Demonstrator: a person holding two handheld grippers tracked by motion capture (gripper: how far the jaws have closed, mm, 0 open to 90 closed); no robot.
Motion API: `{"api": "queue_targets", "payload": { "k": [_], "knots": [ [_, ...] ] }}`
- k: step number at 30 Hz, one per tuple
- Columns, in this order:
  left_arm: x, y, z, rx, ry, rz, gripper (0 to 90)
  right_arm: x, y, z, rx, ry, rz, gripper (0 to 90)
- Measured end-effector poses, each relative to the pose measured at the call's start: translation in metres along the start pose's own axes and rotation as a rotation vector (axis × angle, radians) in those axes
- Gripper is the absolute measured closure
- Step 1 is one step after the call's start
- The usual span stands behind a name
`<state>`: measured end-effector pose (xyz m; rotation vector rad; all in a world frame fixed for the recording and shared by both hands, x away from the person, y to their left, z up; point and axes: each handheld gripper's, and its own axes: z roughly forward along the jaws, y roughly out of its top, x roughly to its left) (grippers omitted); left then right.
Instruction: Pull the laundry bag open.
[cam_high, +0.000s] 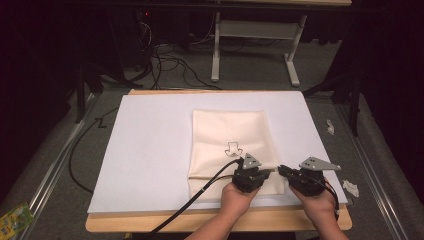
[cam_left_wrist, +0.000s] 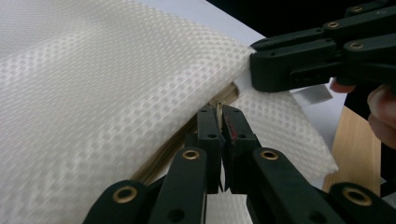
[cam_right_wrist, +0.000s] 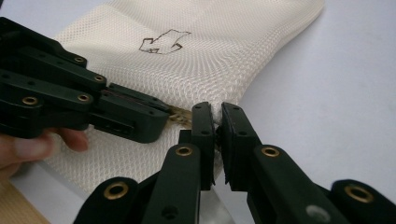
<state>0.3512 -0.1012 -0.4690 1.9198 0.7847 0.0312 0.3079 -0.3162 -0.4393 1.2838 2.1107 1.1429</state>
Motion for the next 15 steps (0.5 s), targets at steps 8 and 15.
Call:
{"api": "queue_targets", "payload": {
  "k": [8, 15],
  "knots": [
    [0.020, -0.008, -0.028, 0.013, 0.041, -0.023, 87.5, -0.009, -0.001, -0.003, -0.013, -0.021, 0.026, 85.5],
    [0.024, -0.014, -0.043, 0.019, 0.067, 0.002, 87.6, 0.005, 0.003, 0.004, 0.008, -0.006, -0.020, 85.8]
  ]
}}
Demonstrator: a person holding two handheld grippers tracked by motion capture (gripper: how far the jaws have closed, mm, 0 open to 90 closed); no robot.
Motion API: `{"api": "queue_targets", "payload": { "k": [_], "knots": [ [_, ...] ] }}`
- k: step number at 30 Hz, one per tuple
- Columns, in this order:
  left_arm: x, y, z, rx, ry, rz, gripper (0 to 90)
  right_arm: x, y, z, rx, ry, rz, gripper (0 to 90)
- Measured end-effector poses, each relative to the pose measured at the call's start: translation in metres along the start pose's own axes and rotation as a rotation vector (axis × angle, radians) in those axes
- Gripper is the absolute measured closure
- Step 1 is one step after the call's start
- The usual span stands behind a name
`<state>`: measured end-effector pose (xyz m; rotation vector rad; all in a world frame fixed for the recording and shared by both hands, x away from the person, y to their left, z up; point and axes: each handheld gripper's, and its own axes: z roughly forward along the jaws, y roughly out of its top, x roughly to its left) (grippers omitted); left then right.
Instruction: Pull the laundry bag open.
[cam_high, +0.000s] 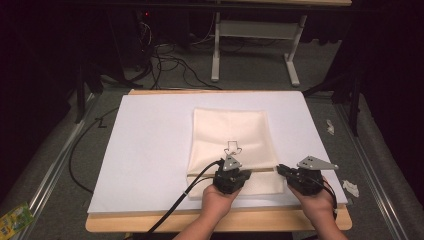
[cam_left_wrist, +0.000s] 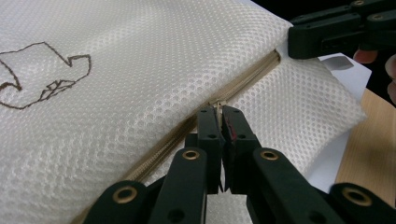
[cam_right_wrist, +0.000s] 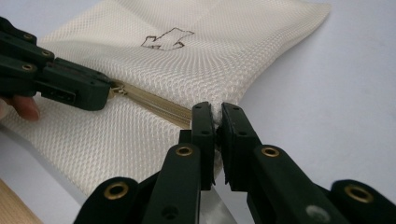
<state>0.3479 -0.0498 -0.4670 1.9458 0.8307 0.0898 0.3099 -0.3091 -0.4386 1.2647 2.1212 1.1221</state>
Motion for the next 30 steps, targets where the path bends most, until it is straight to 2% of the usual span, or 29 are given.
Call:
{"api": "queue_targets", "payload": {
  "k": [1, 2, 4, 5, 8, 11, 15, 16, 17, 18, 19, 20, 21, 22, 24, 25, 27, 28, 29, 30],
  "knots": [
    [0.001, -0.001, 0.000, 0.001, 0.000, -0.007, 87.7, 0.002, 0.001, 0.001, 0.006, 0.000, -0.004, 86.0],
    [0.002, -0.002, -0.001, 0.009, 0.026, -0.013, 87.7, 0.004, 0.001, 0.002, 0.010, 0.000, -0.018, 86.3],
    [0.014, -0.006, -0.005, 0.006, 0.028, -0.071, 87.8, 0.005, 0.002, 0.000, 0.008, -0.048, -0.041, 86.4],
    [0.020, -0.009, -0.009, 0.005, 0.037, -0.099, 87.8, 0.001, 0.002, -0.002, 0.005, -0.054, -0.018, 86.4],
    [0.039, -0.017, -0.028, 0.005, 0.076, -0.134, 87.8, -0.015, -0.003, -0.008, -0.006, -0.081, 0.033, 86.3],
    [0.055, -0.022, -0.050, 0.014, 0.115, -0.148, 87.7, -0.030, -0.008, -0.011, -0.009, -0.096, 0.087, 86.2],
    [0.083, -0.027, -0.089, 0.030, 0.188, -0.165, 87.7, -0.043, -0.013, -0.012, -0.004, -0.121, 0.132, 86.1],
    [0.089, -0.029, -0.098, 0.031, 0.168, -0.174, 87.7, -0.046, -0.014, -0.012, -0.001, -0.118, 0.143, 85.8],
    [0.091, -0.029, -0.104, 0.044, 0.167, -0.163, 87.6, -0.049, -0.016, -0.010, -0.001, -0.075, 0.166, 85.6],
    [0.089, -0.030, -0.108, 0.048, 0.192, -0.135, 87.6, -0.047, -0.017, -0.008, 0.006, -0.049, 0.171, 85.5],
    [0.087, -0.030, -0.110, 0.060, 0.216, -0.102, 87.5, -0.041, -0.016, -0.004, 0.025, -0.054, 0.146, 85.3],
    [0.086, -0.032, -0.111, 0.077, 0.233, -0.076, 87.3, -0.035, -0.015, -0.001, 0.038, -0.071, 0.097, 84.6],
    [0.086, -0.034, -0.112, 0.098, 0.232, -0.063, 86.7, -0.029, -0.014, 0.000, 0.050, -0.080, 0.074, 82.6],
    [0.088, -0.037, -0.113, 0.105, 0.212, -0.057, 84.5, -0.025, -0.013, 0.001, 0.052, -0.086, 0.058, 78.9],
    [0.095, -0.041, -0.119, 0.094, 0.192, -0.061, 65.8, -0.023, -0.015, 0.000, 0.032, -0.071, 0.040, 65.7],
    [0.099, -0.041, -0.124, 0.076, 0.196, -0.055, 57.4, -0.024, -0.016, -0.002, 0.022, -0.070, 0.044, 57.7],
    [0.109, -0.041, -0.140, 0.026, 0.243, -0.033, 45.1, -0.031, -0.017, -0.007, -0.026, -0.087, 0.050, 45.6],
    [0.115, -0.041, -0.149, 0.012, 0.270, -0.014, 40.3, -0.036, -0.018, -0.011, -0.049, -0.116, 0.055, 36.1],
    [0.121, -0.041, -0.158, 0.008, 0.312, 0.031, 35.4, -0.043, -0.018, -0.015, -0.067, -0.159, 0.073, 24.2],
    [0.128, -0.045, -0.167, 0.021, 0.370, 0.099, 30.6, -0.050, -0.017, -0.019, -0.082, -0.202, 0.091, 18.4]
  ]
}}
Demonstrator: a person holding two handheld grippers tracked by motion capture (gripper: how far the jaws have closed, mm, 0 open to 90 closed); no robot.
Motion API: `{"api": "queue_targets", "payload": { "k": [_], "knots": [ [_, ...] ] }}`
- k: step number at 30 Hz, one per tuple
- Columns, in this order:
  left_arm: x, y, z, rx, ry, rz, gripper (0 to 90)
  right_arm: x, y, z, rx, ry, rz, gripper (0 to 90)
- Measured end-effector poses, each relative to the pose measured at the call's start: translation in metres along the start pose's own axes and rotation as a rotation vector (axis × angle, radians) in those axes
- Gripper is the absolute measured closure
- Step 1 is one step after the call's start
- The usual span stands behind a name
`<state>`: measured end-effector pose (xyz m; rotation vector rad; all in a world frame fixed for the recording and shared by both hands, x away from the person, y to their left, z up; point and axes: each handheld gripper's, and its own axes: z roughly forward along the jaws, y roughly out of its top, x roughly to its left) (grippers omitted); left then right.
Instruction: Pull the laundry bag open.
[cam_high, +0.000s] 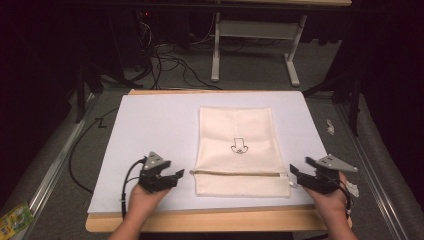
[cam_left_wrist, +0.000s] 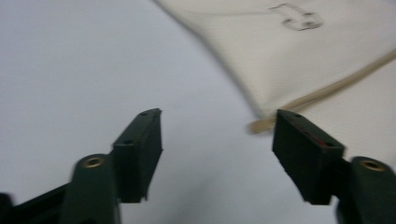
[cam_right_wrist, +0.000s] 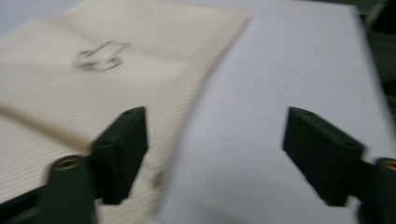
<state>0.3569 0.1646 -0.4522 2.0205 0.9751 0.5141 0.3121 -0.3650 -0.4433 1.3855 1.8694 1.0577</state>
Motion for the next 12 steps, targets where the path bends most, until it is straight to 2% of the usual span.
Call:
{"api": "queue_targets", "payload": {
  "k": [1, 2, 3, 4, 5, 6, 8, 9, 12],
  "knots": [
    [0.008, -0.008, -0.004, 0.023, 0.057, 0.055, 26.8, -0.008, 0.001, -0.003, -0.010, -0.032, 0.018, 14.7],
    [0.017, -0.017, -0.007, 0.049, 0.099, 0.051, 23.6, -0.018, 0.000, -0.006, -0.021, -0.056, 0.032, 14.3],
    [0.027, -0.024, -0.009, 0.080, 0.102, -0.002, 19.9, -0.025, -0.001, -0.009, -0.021, -0.080, 0.046, 12.9],
    [0.036, -0.029, -0.010, 0.100, 0.073, -0.084, 14.7, -0.030, -0.003, -0.011, -0.019, -0.095, 0.057, 11.6],
    [0.043, -0.030, -0.011, 0.099, 0.053, -0.154, 11.0, -0.032, -0.004, -0.011, -0.011, -0.104, 0.042, 10.9],
    [0.045, -0.029, -0.013, 0.081, 0.055, -0.184, 6.3, -0.030, -0.005, -0.010, 0.002, -0.101, 0.041, 9.8],
    [0.040, -0.023, -0.014, 0.053, 0.082, -0.154, 4.3, -0.022, -0.005, -0.005, 0.023, -0.061, 0.027, 7.4],
    [0.036, -0.020, -0.015, 0.038, 0.082, -0.141, 2.6, -0.017, -0.004, -0.002, 0.032, -0.049, 0.017, 6.7],
    [0.029, -0.015, -0.017, 0.006, 0.052, -0.122, 0.2, -0.008, 0.000, 0.000, 0.030, -0.027, -0.008, 6.4]
  ]
}}
